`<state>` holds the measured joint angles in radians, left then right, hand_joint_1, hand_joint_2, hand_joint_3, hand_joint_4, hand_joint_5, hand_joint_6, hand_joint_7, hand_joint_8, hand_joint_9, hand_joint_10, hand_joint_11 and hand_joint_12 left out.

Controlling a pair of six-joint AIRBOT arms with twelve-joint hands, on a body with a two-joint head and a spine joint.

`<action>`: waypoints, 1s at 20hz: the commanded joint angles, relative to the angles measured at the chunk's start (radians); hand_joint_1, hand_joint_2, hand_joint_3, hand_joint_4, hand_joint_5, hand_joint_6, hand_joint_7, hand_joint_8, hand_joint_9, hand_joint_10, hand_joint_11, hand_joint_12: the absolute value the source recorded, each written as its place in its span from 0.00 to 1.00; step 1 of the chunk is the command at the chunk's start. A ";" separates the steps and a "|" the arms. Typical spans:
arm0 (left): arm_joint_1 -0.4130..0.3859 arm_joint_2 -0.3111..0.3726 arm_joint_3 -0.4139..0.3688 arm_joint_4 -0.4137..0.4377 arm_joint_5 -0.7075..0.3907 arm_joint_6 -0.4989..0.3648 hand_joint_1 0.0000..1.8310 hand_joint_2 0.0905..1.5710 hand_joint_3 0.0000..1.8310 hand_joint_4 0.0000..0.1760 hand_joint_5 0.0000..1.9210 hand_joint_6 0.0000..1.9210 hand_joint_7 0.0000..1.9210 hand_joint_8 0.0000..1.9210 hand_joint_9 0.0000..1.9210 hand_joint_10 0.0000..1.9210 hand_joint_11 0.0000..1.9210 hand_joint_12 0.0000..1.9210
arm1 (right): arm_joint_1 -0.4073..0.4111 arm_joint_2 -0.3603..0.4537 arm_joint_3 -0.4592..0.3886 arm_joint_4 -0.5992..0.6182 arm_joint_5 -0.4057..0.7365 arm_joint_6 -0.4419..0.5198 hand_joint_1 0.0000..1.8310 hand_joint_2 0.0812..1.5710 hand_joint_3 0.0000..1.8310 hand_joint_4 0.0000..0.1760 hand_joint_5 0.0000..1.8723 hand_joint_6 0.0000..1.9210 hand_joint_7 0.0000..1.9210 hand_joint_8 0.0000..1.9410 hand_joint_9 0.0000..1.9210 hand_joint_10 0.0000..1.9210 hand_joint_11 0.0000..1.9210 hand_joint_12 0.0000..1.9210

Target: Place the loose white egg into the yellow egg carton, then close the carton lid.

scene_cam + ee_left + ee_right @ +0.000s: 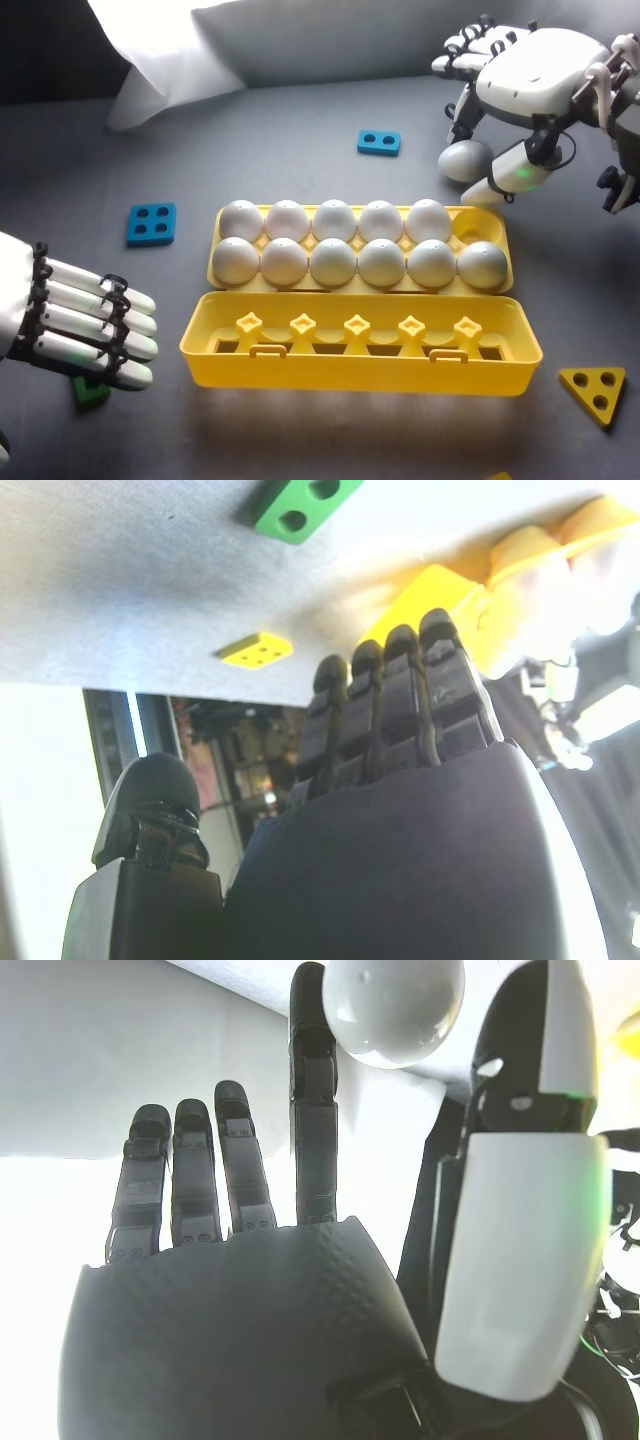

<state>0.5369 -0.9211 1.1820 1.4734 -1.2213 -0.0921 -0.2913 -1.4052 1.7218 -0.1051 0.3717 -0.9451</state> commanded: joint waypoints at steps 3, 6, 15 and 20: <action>-0.007 0.007 0.000 -0.063 -0.055 -0.002 0.00 0.80 0.00 0.00 0.03 0.00 0.02 0.00 0.00 0.00 0.00 0.00 | 0.004 0.010 0.007 0.013 0.111 0.004 0.40 0.50 0.01 0.70 0.50 0.00 0.07 0.00 0.00 0.00 0.00 0.00; -0.008 0.006 0.000 -0.063 -0.054 -0.002 0.00 0.80 0.00 0.00 0.04 0.00 0.01 0.00 0.00 0.00 0.00 0.00 | 0.003 0.010 0.007 0.013 0.113 0.004 0.40 0.50 0.00 0.66 0.50 0.00 0.07 0.00 0.00 0.00 0.00 0.00; -0.007 0.006 -0.004 -0.063 -0.049 -0.002 0.00 0.80 0.00 0.00 0.04 0.01 0.03 0.01 0.00 0.00 0.00 0.00 | 0.002 0.009 0.006 0.013 0.113 0.010 0.40 0.50 0.00 0.75 0.51 0.00 0.08 0.00 0.00 0.00 0.00 0.00; -0.008 0.006 -0.004 -0.063 -0.048 -0.002 0.00 0.80 0.00 0.00 0.04 0.00 0.02 0.00 0.00 0.00 0.00 0.00 | 0.001 0.009 0.006 0.013 0.113 0.014 0.57 0.61 0.00 0.90 0.64 0.22 0.12 0.00 0.03 0.00 0.00 0.00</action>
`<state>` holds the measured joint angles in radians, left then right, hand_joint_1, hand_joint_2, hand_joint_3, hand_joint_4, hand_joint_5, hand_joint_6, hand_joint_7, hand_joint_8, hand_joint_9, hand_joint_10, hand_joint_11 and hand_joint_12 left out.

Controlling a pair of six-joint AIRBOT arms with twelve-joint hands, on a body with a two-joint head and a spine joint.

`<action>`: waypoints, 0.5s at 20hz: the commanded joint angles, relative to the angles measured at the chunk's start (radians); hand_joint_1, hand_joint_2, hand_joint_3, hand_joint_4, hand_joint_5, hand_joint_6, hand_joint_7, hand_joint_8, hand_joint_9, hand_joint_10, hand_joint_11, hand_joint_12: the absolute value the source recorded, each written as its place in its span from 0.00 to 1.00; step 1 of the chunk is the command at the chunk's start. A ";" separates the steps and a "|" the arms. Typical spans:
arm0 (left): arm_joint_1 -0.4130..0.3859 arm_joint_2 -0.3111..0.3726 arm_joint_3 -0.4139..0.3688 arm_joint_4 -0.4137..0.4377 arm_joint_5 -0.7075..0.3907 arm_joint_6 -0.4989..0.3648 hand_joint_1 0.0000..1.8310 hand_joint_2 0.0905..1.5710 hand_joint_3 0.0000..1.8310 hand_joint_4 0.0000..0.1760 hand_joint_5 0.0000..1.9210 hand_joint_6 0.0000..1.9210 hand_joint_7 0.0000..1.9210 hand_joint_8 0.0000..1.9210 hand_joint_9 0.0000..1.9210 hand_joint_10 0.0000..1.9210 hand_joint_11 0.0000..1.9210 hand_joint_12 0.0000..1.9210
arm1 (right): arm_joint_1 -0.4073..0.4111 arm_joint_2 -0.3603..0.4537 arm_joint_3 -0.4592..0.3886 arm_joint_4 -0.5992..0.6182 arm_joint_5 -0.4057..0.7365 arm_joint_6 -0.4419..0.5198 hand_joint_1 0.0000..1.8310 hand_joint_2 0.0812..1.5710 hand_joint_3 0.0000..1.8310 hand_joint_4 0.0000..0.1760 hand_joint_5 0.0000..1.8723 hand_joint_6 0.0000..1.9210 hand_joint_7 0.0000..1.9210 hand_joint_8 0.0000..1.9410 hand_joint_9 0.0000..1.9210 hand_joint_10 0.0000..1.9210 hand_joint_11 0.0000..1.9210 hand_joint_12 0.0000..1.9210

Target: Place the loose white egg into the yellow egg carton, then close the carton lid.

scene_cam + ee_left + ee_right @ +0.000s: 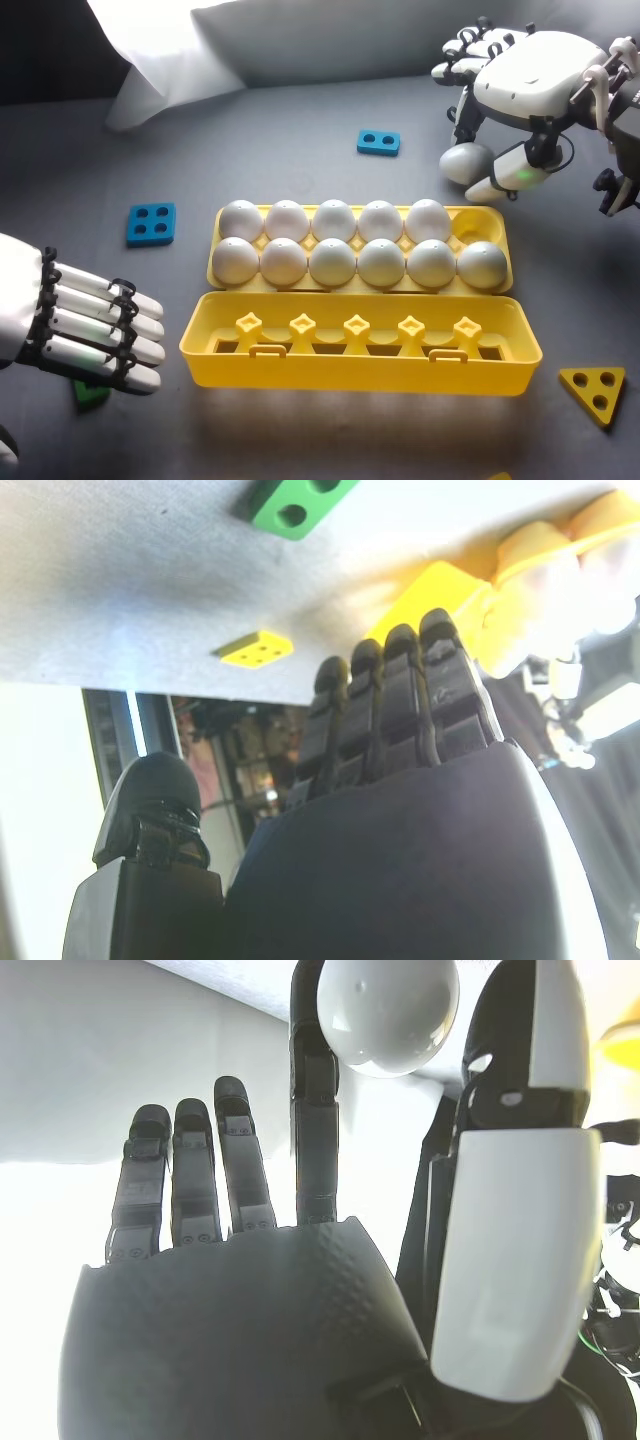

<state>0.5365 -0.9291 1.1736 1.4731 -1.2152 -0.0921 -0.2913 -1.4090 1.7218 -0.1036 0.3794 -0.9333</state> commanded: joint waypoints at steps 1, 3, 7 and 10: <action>-0.007 0.014 0.004 -0.063 -0.054 -0.002 0.00 0.80 0.00 0.00 0.03 0.00 0.01 0.00 0.00 0.00 0.00 0.00 | 0.001 0.013 0.006 0.012 0.106 0.002 0.59 0.62 0.00 0.98 0.64 0.30 0.13 0.00 0.03 0.00 0.00 0.00; -0.007 0.014 0.003 -0.063 -0.054 -0.003 0.00 0.80 0.00 0.00 0.04 0.00 0.02 0.00 0.00 0.00 0.00 0.00 | 0.001 0.013 0.006 0.012 0.106 0.002 0.62 0.62 0.00 0.39 0.67 0.26 0.16 0.00 0.05 0.00 0.00 0.00; -0.008 0.016 0.001 -0.063 -0.054 -0.004 0.00 0.80 0.00 0.00 0.03 0.00 0.01 0.00 0.00 0.00 0.00 0.00 | 0.000 0.016 0.006 0.011 0.105 0.027 0.60 0.63 0.00 0.69 0.63 0.33 0.15 0.00 0.05 0.00 0.00 0.00; -0.008 0.017 0.000 -0.063 -0.054 -0.004 0.00 0.80 0.00 0.00 0.04 0.00 0.02 0.00 0.00 0.00 0.00 0.00 | 0.003 0.035 0.006 -0.088 0.105 0.153 0.60 0.64 0.00 0.61 0.62 0.35 0.17 0.00 0.05 0.00 0.00 0.00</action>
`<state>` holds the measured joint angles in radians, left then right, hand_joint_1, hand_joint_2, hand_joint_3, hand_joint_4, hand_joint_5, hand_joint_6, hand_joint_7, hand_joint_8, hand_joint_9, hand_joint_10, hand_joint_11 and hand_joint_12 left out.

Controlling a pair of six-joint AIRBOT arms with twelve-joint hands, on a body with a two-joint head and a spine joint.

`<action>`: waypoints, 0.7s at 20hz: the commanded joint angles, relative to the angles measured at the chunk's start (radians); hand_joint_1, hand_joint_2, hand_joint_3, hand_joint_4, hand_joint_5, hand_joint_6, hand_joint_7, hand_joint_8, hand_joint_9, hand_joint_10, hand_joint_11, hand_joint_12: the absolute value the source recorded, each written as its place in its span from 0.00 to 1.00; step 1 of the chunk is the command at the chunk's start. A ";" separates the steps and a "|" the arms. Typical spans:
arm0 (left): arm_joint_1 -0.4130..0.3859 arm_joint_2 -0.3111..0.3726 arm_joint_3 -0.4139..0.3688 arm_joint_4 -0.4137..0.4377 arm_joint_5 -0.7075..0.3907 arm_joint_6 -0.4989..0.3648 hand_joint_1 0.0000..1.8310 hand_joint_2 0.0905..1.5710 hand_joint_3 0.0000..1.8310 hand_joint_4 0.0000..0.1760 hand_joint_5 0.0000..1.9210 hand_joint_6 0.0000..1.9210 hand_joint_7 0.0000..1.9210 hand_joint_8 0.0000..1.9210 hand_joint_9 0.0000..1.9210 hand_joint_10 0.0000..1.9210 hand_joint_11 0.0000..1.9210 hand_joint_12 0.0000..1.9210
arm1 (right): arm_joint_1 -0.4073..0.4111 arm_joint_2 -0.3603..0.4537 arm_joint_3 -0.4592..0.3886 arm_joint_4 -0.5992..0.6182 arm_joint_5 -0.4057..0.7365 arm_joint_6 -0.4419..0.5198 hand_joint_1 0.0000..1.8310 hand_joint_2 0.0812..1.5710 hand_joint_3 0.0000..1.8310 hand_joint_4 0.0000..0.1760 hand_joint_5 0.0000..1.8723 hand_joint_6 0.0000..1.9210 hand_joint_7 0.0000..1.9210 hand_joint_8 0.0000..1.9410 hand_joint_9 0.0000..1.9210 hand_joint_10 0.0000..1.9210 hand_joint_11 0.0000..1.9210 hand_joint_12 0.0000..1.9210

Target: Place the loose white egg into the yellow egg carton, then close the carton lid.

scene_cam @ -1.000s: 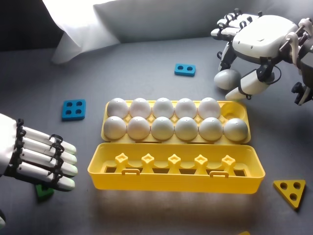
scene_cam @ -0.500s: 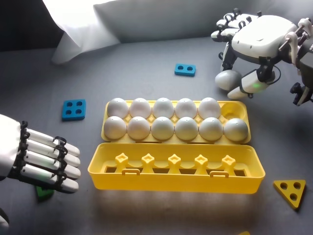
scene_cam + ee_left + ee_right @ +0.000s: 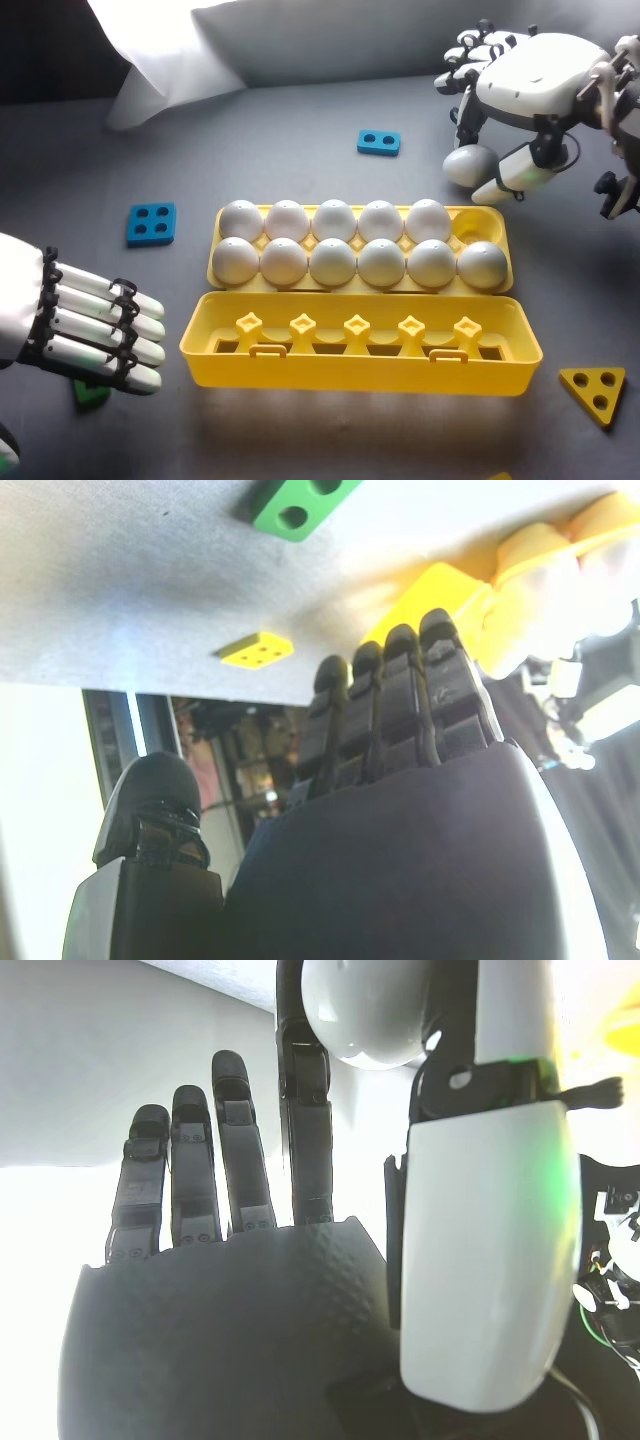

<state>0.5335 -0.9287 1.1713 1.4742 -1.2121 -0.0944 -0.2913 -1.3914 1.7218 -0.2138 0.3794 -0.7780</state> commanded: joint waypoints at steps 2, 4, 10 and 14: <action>-0.005 0.018 0.002 -0.064 -0.057 -0.002 0.00 0.79 0.00 0.00 0.01 0.00 0.00 0.00 0.00 0.00 0.00 0.00 | 0.010 0.032 0.006 -0.042 0.104 0.084 0.60 0.63 0.00 0.66 0.63 0.34 0.17 0.00 0.05 0.00 0.00 0.00; -0.005 0.018 0.002 -0.064 -0.056 -0.002 0.00 0.79 0.00 0.00 0.03 0.01 0.02 0.01 0.00 0.00 0.00 0.00 | 0.019 0.055 0.001 -0.093 0.096 0.162 0.60 0.63 0.00 0.68 0.64 0.32 0.17 0.00 0.05 0.00 0.00 0.00; -0.007 0.022 -0.005 -0.064 -0.055 -0.003 0.00 0.80 0.00 0.00 0.03 0.00 0.01 0.00 0.00 0.00 0.00 0.00 | 0.044 0.145 -0.089 -0.224 0.095 0.265 0.60 0.62 0.00 0.74 0.65 0.29 0.19 0.01 0.06 0.00 0.00 0.00; -0.007 0.023 -0.006 -0.064 -0.054 -0.003 0.00 0.79 0.00 0.00 0.03 0.00 0.01 0.00 0.00 0.00 0.00 0.00 | 0.063 0.180 -0.130 -0.287 0.095 0.343 0.60 0.63 0.00 0.78 0.65 0.30 0.19 0.00 0.07 0.00 0.00 0.00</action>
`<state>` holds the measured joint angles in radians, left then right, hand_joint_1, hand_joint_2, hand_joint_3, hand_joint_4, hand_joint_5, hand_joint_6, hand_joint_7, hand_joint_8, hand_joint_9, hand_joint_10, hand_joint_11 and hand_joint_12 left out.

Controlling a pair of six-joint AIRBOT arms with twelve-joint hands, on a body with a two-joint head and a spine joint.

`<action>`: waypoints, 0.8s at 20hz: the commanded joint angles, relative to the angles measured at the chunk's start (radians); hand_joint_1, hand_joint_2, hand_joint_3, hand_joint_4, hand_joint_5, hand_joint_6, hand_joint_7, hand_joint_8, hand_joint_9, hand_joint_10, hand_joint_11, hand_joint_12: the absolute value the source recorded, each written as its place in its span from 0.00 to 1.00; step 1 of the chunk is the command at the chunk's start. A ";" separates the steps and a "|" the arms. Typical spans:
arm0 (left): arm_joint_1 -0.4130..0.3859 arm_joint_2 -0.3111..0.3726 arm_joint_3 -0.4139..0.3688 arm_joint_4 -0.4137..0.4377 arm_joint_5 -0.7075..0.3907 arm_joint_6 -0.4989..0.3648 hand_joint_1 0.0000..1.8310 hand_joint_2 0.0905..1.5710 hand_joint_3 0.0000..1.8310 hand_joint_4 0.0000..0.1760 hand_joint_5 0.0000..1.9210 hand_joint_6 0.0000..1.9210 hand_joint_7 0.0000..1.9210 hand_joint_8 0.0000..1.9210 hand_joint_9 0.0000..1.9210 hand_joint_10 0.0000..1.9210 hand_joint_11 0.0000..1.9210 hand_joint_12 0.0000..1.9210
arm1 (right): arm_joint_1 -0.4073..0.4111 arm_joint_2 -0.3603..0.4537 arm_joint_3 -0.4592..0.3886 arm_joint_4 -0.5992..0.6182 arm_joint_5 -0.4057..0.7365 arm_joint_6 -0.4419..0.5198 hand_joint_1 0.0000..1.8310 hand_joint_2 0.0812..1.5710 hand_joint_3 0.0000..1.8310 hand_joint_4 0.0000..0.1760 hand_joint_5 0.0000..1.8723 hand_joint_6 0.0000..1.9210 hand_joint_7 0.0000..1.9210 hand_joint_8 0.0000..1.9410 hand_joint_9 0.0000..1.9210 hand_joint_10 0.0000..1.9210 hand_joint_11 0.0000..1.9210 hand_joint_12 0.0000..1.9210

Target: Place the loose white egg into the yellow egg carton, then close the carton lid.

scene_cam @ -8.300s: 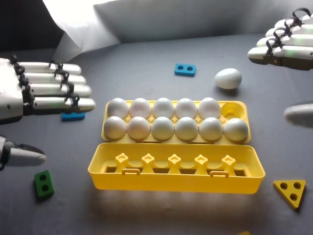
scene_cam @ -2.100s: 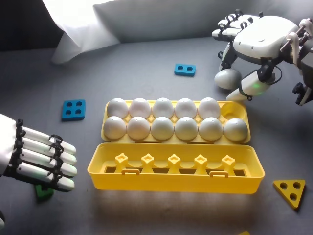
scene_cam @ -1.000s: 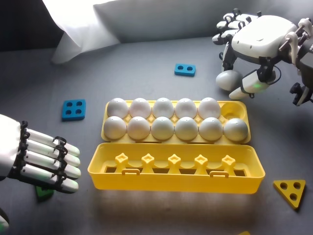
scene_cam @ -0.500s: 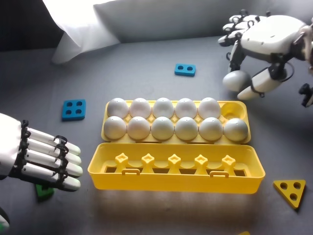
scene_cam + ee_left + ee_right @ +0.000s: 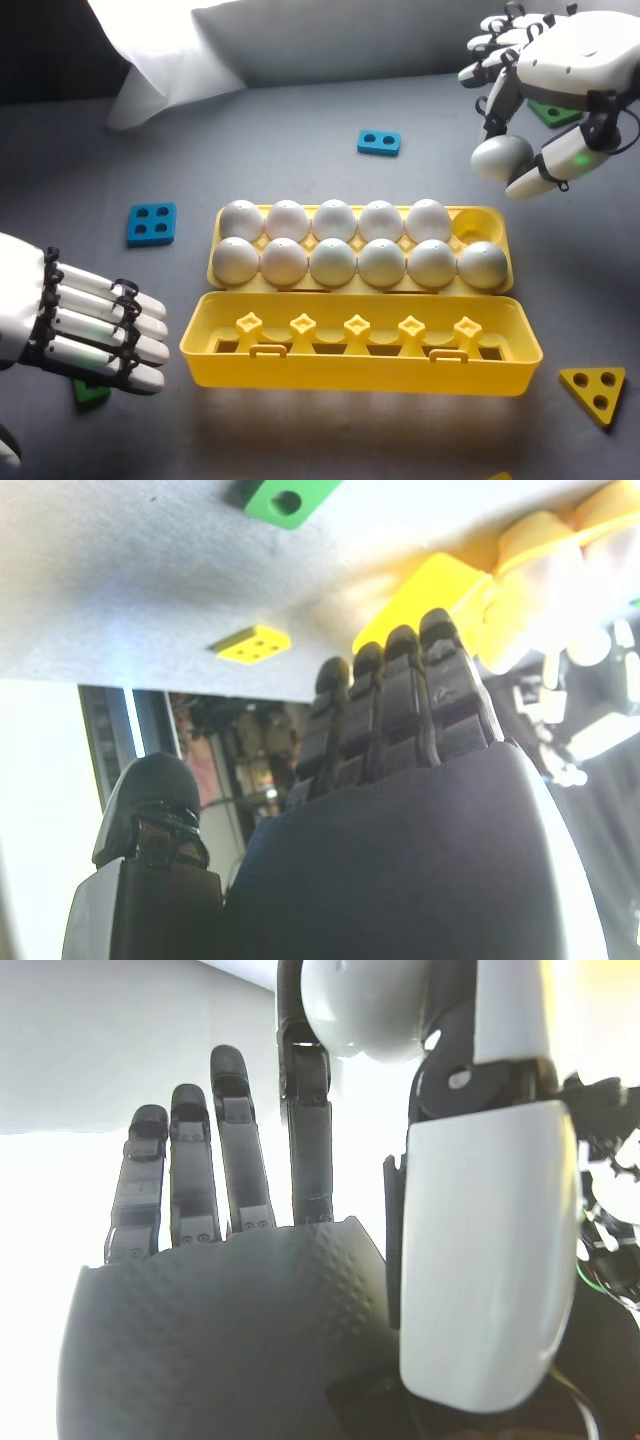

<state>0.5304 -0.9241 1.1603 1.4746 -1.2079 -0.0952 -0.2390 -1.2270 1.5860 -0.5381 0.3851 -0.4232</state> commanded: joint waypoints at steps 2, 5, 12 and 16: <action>-0.004 0.018 0.004 -0.064 -0.058 -0.003 0.00 0.80 0.00 0.00 0.03 0.00 0.02 0.01 0.00 0.00 0.00 0.00 | 0.013 0.027 -0.007 -0.029 0.089 0.069 0.60 0.63 0.00 0.84 0.64 0.32 0.19 0.00 0.06 0.00 0.00 0.00; -0.004 0.019 0.004 -0.064 -0.058 -0.003 0.00 0.80 0.00 0.00 0.04 0.01 0.02 0.01 0.00 0.00 0.00 0.00 | 0.013 0.044 -0.023 -0.151 0.103 0.226 0.60 0.63 0.00 0.81 0.63 0.34 0.21 0.00 0.08 0.00 0.00 0.00; -0.006 0.019 0.003 -0.064 -0.058 -0.005 0.00 0.79 0.00 0.00 0.03 0.00 0.02 0.01 0.00 0.00 0.00 0.00 | 0.008 0.062 -0.057 -0.304 0.134 0.371 0.59 0.63 0.00 0.94 0.63 0.34 0.20 0.00 0.08 0.00 0.00 0.00; -0.007 0.019 0.003 -0.064 -0.058 -0.006 0.00 0.80 0.00 0.00 0.03 0.00 0.02 0.00 0.00 0.00 0.00 0.00 | -0.010 0.061 -0.061 -0.304 0.134 0.364 0.59 0.64 0.00 0.97 0.62 0.36 0.20 0.00 0.08 0.00 0.00 0.00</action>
<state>0.5293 -0.9241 1.1603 1.4742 -1.2057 -0.0975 -0.2535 -1.1858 1.5242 -0.8783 0.4576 -0.0601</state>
